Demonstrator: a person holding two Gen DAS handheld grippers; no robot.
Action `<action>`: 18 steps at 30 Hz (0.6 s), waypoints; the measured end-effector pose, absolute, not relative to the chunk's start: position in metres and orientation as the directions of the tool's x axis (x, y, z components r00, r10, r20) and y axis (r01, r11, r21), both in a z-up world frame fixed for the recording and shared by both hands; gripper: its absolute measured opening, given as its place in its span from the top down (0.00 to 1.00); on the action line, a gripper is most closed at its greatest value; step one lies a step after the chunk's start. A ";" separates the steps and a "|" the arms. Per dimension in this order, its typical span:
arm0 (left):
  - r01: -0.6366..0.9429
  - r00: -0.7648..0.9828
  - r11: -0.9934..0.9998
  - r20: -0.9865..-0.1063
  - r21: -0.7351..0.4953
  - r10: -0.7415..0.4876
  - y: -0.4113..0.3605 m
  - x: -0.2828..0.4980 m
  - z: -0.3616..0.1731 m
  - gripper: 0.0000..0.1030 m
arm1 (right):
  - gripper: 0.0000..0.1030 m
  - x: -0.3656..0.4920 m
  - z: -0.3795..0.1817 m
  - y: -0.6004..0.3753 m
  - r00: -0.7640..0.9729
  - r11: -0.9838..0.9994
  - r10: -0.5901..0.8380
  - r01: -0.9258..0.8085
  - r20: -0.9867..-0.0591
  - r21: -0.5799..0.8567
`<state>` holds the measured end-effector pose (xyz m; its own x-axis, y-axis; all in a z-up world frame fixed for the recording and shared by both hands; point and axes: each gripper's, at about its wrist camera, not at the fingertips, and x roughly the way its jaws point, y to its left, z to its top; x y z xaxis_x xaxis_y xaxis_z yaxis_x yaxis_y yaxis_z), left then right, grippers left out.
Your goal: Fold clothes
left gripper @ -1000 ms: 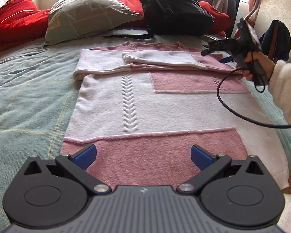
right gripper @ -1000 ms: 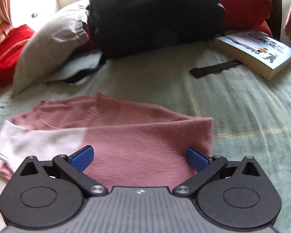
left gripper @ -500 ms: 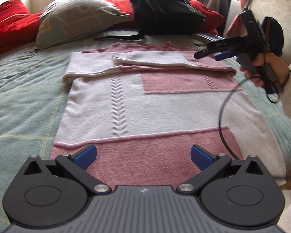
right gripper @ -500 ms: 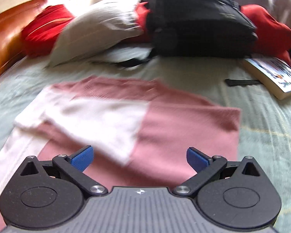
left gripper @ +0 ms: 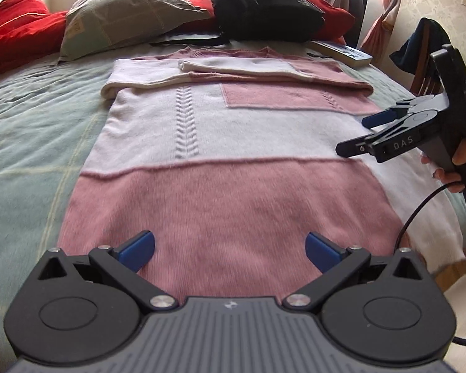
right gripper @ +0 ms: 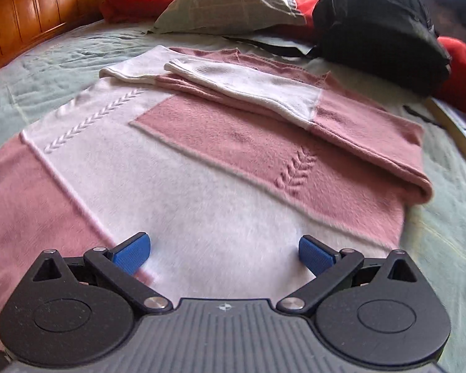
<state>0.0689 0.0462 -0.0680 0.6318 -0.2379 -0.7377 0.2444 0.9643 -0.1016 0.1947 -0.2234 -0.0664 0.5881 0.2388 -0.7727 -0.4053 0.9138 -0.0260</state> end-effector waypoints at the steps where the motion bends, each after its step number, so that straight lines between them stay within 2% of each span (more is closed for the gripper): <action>1: 0.247 0.633 0.963 -0.735 -0.104 -0.242 0.046 0.063 -0.065 0.01 | 0.00 0.189 -0.063 -0.224 0.585 0.910 0.261 -0.415 -0.768 -0.006; 6: 0.264 0.645 0.960 -0.722 -0.097 -0.250 0.038 0.052 -0.067 0.01 | 0.00 0.162 -0.057 -0.224 0.569 0.897 0.322 -0.439 -0.757 0.052; 12: 0.286 0.635 0.952 -0.722 -0.110 -0.274 0.032 0.031 -0.077 0.01 | 0.00 0.131 -0.078 -0.229 0.581 0.909 0.270 -0.416 -0.768 0.005; 14: 0.322 0.632 0.940 -0.713 -0.116 -0.305 0.032 0.024 -0.071 0.01 | 0.00 0.125 -0.079 -0.230 0.594 0.911 0.267 -0.413 -0.759 -0.003; 18: 0.297 0.683 0.950 -0.673 -0.098 -0.283 0.046 0.037 -0.054 0.01 | 0.00 0.123 -0.079 -0.230 0.604 0.920 0.255 -0.393 -0.755 -0.004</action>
<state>0.0366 0.0462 -0.0543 0.6829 -0.2832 -0.6734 0.2971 0.9498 -0.0981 0.1230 -0.2299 -0.0790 0.6037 0.2549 -0.7554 -0.3930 0.9195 -0.0038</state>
